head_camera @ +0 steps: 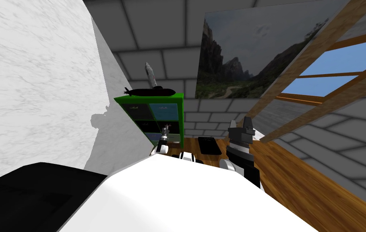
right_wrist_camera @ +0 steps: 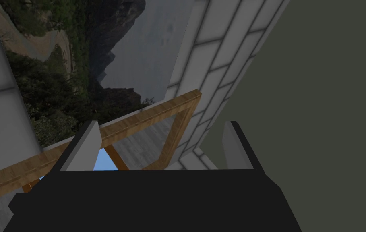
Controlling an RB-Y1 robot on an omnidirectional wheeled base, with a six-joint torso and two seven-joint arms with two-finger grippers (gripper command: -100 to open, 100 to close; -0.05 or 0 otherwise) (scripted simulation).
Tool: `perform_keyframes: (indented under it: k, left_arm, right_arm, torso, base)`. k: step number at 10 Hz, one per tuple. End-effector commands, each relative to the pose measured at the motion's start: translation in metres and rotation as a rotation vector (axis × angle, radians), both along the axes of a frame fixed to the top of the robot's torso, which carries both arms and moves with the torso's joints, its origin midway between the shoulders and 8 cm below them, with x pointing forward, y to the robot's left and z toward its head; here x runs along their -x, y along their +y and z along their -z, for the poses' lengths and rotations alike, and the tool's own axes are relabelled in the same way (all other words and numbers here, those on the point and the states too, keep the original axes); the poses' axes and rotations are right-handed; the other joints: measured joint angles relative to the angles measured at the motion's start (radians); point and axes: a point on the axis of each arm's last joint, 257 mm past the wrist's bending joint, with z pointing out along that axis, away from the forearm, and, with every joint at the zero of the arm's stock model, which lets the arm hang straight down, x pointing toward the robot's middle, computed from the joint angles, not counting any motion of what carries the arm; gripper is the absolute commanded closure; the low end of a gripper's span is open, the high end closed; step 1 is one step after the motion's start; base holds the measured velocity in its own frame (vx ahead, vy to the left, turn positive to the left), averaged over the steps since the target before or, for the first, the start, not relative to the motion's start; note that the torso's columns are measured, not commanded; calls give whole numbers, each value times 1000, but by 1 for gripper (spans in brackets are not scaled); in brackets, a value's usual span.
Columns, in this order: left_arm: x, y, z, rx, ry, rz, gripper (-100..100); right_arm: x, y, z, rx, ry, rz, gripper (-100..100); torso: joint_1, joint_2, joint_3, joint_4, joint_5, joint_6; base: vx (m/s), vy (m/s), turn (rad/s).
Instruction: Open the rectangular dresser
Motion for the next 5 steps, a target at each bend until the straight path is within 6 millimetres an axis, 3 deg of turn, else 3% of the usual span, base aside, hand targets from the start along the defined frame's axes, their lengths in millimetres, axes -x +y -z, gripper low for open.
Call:
perform_keyframes:
  k: [1, 2, 3, 5]
  left_arm:
    - [19, -1, 5, 7, 20, -3, 100]
    - [27, 2, 14, 7, 40, -10, 100]
    - [31, -3, 3, 10, 22, -5, 100]
    - [46, 3, 9, 9, 40, -18, 100]
  right_arm:
    - [0, 0, 0, 0, 0, 0, 0]
    - [0, 0, 0, 0, 0, 0, 0]
    - [0, 0, 0, 0, 0, 0, 0]
    - [0, 0, 0, 0, 0, 0, 0]
  torso:
    - [0, -1, -1, 2, -1, 2]
    - [-1, 0, 0, 3, -1, 1]
    - [1, 1, 1, 1, 0, -1]
    - [-1, 1, 0, 4, -2, 1]
  base:
    - [50, 5, -26]
    - [29, 4, -27]
    - [60, 2, -27]
    - [42, 4, -9]
